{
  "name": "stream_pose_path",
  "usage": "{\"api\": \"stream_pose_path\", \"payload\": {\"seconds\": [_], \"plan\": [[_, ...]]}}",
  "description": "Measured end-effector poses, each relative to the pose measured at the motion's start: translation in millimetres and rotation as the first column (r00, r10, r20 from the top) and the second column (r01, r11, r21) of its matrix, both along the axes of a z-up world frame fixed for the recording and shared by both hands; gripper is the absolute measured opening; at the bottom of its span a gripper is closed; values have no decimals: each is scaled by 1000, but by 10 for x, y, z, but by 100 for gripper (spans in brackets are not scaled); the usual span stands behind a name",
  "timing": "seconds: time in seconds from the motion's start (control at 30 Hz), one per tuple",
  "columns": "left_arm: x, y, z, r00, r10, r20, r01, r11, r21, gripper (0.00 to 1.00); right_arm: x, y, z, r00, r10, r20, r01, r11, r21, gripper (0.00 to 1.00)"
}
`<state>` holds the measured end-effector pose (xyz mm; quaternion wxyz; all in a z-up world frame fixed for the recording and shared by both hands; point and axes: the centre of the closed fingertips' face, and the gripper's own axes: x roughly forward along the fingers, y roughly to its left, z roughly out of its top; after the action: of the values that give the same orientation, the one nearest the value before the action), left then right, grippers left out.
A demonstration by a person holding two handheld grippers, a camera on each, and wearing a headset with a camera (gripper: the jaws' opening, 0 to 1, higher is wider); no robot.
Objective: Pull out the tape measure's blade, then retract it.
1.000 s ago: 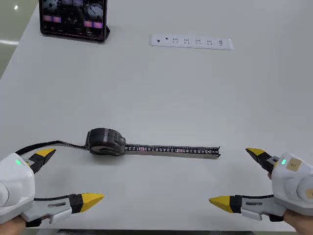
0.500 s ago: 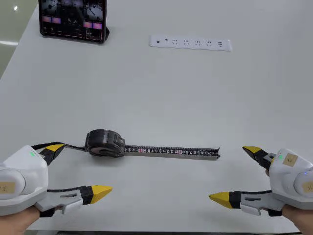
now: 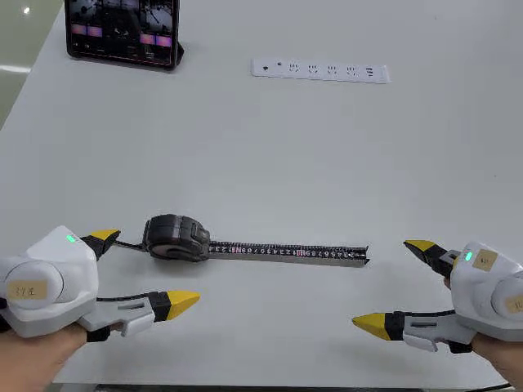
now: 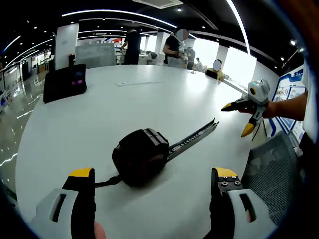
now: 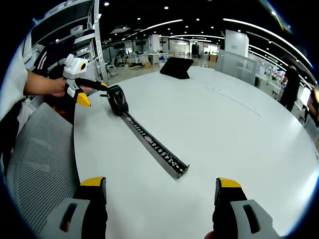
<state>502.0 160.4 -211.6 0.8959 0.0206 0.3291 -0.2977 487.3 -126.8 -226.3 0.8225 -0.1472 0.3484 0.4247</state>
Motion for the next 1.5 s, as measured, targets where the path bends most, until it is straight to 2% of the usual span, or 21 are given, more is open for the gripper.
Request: {"api": "stream_pose_path", "payload": {"seconds": [0.37, 0.43, 0.63, 0.93, 1.2, 1.33, 1.5], "plan": [[55, -163, 3, 1000, 16, -9, -17, 999, -42, 93, 33, -37, -15, 1000, -8, -1, 8, 1000, -7, 89], [66, -179, 10, 999, 29, -14, -30, 998, -60, 92, 37, -36, -14, 1000, -8, 0, 8, 1000, -7, 88], [49, -221, -2, 1000, 14, -14, -15, 999, -49, 91, 51, -19, -8, 1000, -4, 4, 4, 1000, -7, 88], [38, -282, 6, 1000, 18, -16, -19, 998, -63, 91, 63, -2, -4, 1000, 4, 4, -4, 1000, -4, 87], [49, -302, 9, 999, 45, -14, -46, 996, -72, 92, 82, -1, -3, 1000, 16, 5, -16, 1000, -13, 86], [79, -295, 3, 997, 79, -5, -79, 994, -76, 91, 92, -6, -9, 999, 40, -6, -40, 999, -29, 84], [133, -290, -45, 993, 115, 9, -114, 992, -50, 89, 112, 2, -17, 997, 81, -20, -82, 996, -47, 80]]}}
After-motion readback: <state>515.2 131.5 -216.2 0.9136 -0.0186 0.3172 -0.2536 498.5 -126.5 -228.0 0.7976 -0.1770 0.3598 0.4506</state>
